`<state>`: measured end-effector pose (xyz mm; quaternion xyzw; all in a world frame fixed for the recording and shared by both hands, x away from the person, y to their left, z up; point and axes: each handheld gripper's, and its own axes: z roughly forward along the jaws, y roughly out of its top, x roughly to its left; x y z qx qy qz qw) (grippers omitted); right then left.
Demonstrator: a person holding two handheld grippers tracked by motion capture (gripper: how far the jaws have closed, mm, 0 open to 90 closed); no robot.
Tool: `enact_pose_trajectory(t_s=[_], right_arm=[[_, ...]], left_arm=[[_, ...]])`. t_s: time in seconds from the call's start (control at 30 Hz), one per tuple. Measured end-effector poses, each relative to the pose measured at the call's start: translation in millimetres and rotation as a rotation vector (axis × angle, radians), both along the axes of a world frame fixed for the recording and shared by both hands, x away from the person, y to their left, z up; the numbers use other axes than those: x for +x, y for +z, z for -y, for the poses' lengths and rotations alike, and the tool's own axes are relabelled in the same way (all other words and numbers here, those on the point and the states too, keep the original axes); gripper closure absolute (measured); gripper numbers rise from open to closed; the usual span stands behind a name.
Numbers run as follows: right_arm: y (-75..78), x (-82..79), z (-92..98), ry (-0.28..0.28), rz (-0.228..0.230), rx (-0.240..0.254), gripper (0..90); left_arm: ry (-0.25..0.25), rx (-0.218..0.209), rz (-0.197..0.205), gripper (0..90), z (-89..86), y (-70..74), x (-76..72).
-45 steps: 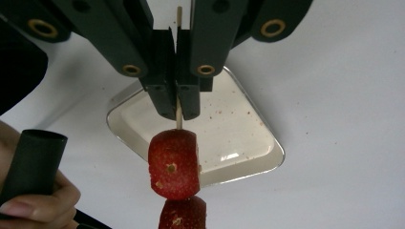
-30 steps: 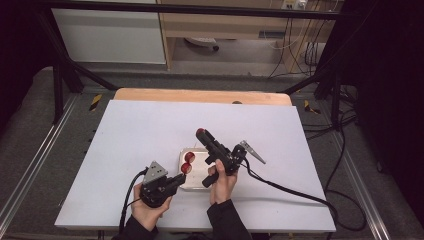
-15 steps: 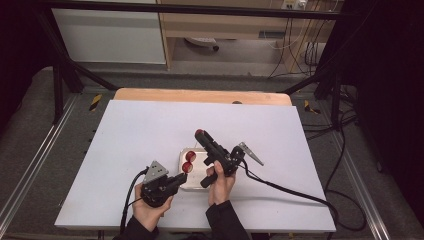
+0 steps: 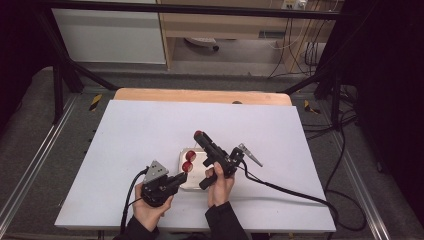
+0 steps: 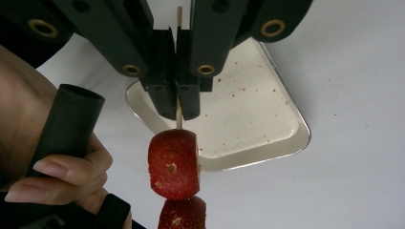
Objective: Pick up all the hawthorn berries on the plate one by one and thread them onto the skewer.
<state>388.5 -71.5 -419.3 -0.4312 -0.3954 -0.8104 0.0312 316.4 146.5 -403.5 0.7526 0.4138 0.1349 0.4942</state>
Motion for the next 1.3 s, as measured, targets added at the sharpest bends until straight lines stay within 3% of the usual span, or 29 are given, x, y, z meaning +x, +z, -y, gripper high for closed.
enact_pose_trajectory(t_s=[0.3,0.63,0.83,1.3], right_arm=[[-1.8,-0.8,-1.2,0.018,-0.023,0.005,62.3],[-7.1,-4.6,-4.5,0.039,-0.059,0.029,62.3],[-9.8,-8.3,-6.3,0.057,-0.079,0.016,62.5],[-12.4,-12.7,-7.7,0.054,-0.066,-0.017,62.7]], left_arm=[[0.01,0.0,0.019,87.9,-0.9,1.3,-0.5],[0.013,-0.003,0.009,88.1,0.0,0.0,0.5],[0.017,-0.001,0.009,88.1,-0.6,0.4,0.9],[0.021,-0.005,0.015,88.2,-2.1,-1.1,0.9]])
